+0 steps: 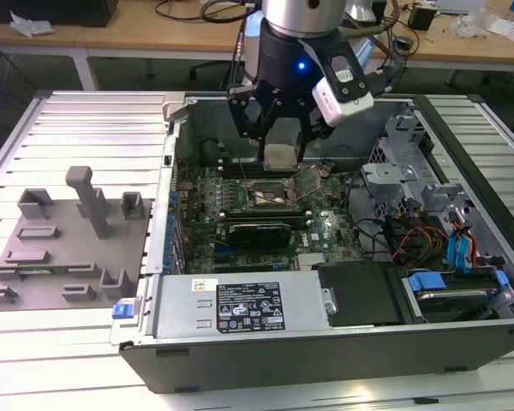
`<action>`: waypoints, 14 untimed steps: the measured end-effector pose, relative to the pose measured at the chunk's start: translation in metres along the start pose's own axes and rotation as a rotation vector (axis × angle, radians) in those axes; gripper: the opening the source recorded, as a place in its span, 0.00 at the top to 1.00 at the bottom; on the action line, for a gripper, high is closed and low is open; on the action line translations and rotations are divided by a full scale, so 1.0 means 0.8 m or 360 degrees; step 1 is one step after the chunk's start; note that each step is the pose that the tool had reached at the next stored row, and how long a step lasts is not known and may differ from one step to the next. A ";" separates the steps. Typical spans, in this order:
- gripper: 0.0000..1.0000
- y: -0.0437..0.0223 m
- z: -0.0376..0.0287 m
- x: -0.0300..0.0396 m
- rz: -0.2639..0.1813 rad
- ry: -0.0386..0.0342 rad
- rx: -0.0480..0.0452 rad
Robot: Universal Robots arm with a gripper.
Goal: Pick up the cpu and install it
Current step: 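Pick up the cpu and move it towards the insertion slot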
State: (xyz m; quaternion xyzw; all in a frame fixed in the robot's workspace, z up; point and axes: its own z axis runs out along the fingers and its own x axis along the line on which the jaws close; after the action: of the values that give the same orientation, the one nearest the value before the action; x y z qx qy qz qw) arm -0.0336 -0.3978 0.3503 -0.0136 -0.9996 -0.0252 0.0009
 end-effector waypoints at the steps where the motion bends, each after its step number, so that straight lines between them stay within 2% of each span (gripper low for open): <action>1: 0.45 0.0027 0.0035 -0.0006 -0.0001 0.0000 0.0000; 10: 0.45 0.0152 0.0228 -0.0043 -0.0002 0.0000 -0.0005; 14: 0.45 0.0249 0.0297 -0.0052 -0.0003 0.0000 -0.0012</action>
State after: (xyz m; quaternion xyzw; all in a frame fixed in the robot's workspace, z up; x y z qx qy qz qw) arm -0.0289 -0.3768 0.3275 -0.0127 -0.9995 -0.0290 0.0010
